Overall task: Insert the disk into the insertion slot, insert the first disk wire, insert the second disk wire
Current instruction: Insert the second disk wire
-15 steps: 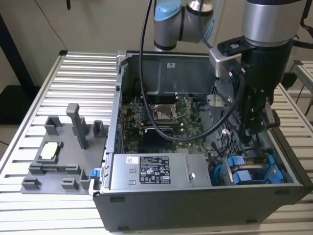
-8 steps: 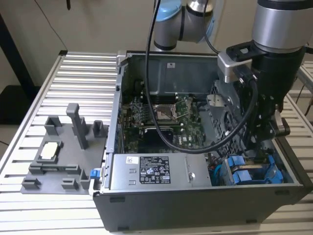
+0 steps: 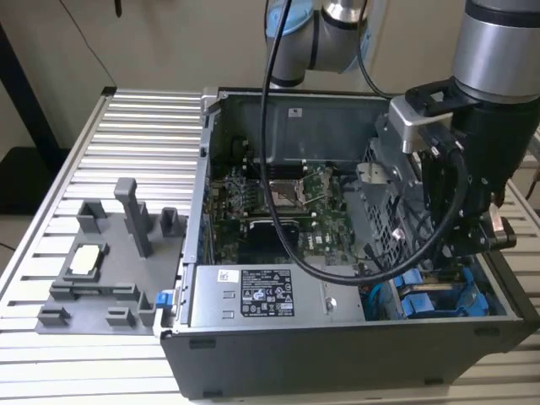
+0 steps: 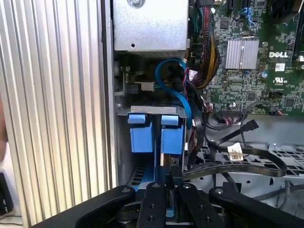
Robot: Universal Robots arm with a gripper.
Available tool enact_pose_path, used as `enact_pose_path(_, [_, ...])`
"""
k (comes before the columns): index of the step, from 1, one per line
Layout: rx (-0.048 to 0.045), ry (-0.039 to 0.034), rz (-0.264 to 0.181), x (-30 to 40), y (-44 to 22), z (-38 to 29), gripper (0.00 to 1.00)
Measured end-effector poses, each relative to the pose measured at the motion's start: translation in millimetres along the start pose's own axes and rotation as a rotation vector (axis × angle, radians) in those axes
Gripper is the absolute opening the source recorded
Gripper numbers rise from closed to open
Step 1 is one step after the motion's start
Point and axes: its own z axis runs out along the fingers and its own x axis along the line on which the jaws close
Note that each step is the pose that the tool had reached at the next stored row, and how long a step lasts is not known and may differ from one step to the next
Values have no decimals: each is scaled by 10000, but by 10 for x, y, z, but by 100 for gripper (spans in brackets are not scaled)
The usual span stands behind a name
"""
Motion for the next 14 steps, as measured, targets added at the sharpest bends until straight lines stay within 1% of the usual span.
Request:
enact_pose_path(1, [-2, -138, 23, 4, 0, 1, 16])
enact_pose_path(5, [-11, -754, 121, 20, -4, 4, 16])
enact_pose_path(6, [-16, -881, 141, 25, -6, 6, 16])
enact_pose_path(7, [-42, -955, 150, 35, -13, 8, 16])
enact_pose_path(9, [-203, -972, 143, 61, -37, 15, 16])
enact_pose_path(13, [-618, -986, 117, 104, -93, 31, 16])
enact_pose_path(14, [-699, -1017, 116, 110, -105, 35, 16])
